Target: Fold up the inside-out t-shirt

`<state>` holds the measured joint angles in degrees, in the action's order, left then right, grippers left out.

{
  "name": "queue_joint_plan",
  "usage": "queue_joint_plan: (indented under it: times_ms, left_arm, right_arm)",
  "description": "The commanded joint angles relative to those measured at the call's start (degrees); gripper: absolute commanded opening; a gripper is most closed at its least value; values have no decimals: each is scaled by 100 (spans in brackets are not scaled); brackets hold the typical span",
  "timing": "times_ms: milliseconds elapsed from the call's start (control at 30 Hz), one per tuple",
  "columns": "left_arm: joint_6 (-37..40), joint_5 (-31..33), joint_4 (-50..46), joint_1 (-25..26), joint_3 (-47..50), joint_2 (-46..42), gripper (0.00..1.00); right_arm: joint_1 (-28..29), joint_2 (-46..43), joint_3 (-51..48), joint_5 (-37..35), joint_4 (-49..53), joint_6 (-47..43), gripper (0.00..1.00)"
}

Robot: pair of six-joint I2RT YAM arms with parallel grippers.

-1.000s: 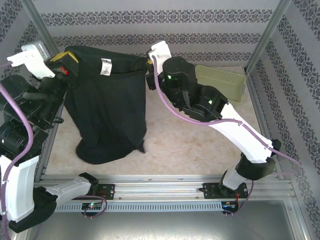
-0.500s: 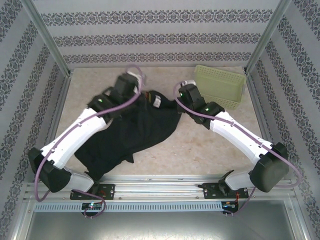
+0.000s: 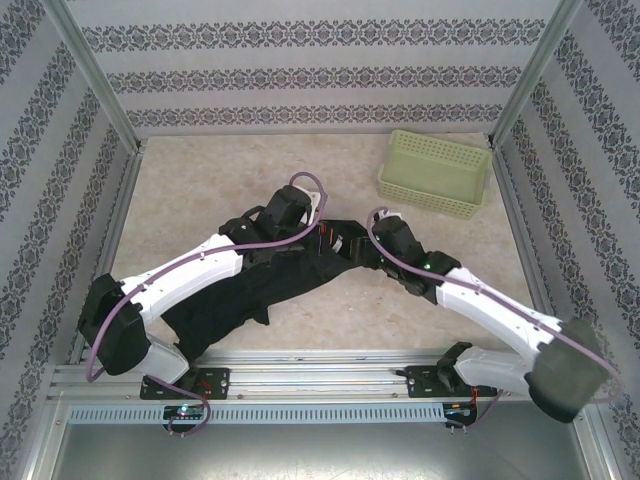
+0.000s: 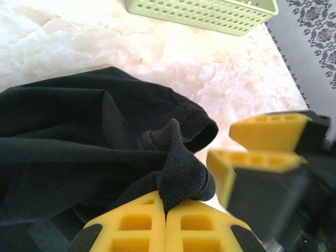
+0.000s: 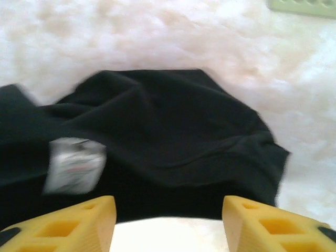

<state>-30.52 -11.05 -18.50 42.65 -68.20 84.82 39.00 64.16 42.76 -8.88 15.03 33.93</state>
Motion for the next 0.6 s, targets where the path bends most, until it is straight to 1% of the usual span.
queue_joint_plan:
  times_ms: [0,67,133,200,267,333,400,500,567]
  left_arm:
    - [-156,-238,498,-9,23,18,12]
    - [-132,-422,477,-11,-31,105,22]
    - [-106,-394,468,-20,74,7,35]
    - [-63,-71,408,-64,385,-324,52]
    - [-12,267,271,-173,721,-746,59]
    - [59,600,92,-310,1062,-1151,63]
    - [165,846,-229,-471,1288,-1359,65]
    - [394,1072,-717,-565,1412,-1273,64]
    - [456,1178,-955,-565,1494,-1165,65]
  right_arm:
    - [320,-323,-276,162,-651,68,62]
    - [448,-351,-446,90,-769,70,62]
    - [492,-358,-617,87,-902,161,62]
    - [520,-379,-771,111,-1047,232,64]
    - [547,-364,-830,163,-1173,236,67]
    - [573,-257,-823,245,-1292,210,71]
    - [628,-23,-749,251,-1373,203,74]
    - [726,409,-551,197,-1406,174,74]
    - [924,691,-382,-38,-1290,44,75]
